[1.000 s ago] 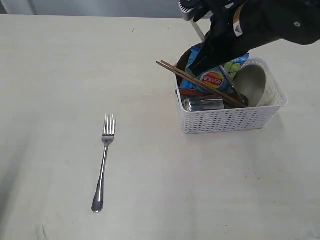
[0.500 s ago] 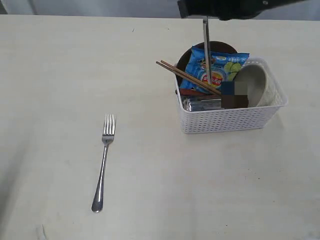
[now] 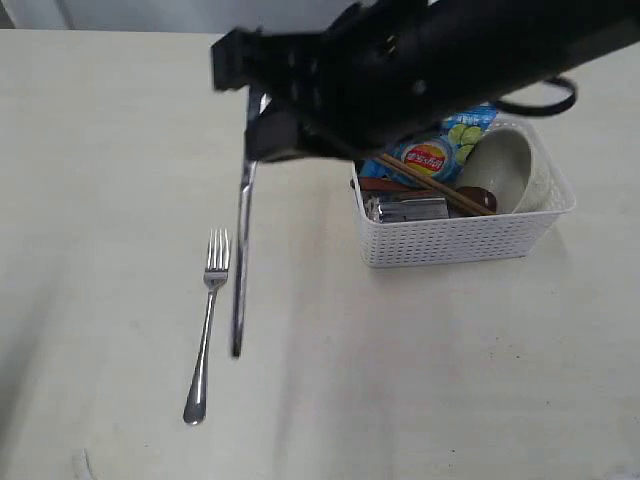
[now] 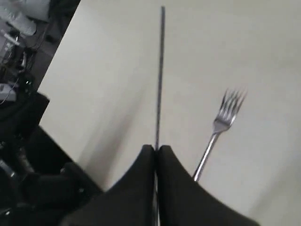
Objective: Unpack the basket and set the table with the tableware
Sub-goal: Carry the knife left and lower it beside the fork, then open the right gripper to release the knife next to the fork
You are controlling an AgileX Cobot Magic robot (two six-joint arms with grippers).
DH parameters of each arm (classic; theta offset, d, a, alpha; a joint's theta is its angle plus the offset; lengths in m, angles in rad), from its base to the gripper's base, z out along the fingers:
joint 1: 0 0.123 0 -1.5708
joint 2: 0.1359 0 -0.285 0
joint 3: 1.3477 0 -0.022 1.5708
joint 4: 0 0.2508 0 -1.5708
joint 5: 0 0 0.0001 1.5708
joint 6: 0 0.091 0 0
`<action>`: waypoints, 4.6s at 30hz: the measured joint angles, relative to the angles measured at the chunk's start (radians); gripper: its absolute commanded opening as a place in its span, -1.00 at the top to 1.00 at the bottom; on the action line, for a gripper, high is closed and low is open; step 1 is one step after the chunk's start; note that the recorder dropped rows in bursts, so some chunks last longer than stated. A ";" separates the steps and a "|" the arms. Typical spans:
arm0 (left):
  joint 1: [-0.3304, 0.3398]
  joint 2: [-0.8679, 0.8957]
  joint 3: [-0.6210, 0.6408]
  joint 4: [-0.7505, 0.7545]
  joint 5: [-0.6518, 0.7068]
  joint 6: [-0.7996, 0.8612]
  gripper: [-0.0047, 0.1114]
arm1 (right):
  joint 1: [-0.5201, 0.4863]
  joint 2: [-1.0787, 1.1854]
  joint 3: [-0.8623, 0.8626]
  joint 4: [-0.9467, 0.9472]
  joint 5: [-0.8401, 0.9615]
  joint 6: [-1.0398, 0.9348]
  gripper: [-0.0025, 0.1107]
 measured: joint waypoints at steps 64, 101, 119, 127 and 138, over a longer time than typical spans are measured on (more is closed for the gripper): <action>0.000 0.000 0.000 0.000 0.000 0.000 0.92 | 0.145 0.653 -0.180 0.211 -0.254 0.033 0.96; 0.000 0.000 0.000 0.000 0.000 0.000 0.92 | 0.210 0.732 -0.349 -0.434 0.106 0.479 0.35; 0.000 0.000 0.000 0.000 0.000 0.000 0.92 | 0.210 0.752 -0.349 -0.408 0.038 0.490 0.51; 0.000 0.000 0.000 0.000 0.000 0.000 0.92 | 0.210 0.766 -0.375 -0.396 0.031 0.475 0.96; 0.000 0.000 0.000 0.000 0.000 0.000 0.92 | 0.211 0.780 -0.455 -0.397 0.009 0.572 0.96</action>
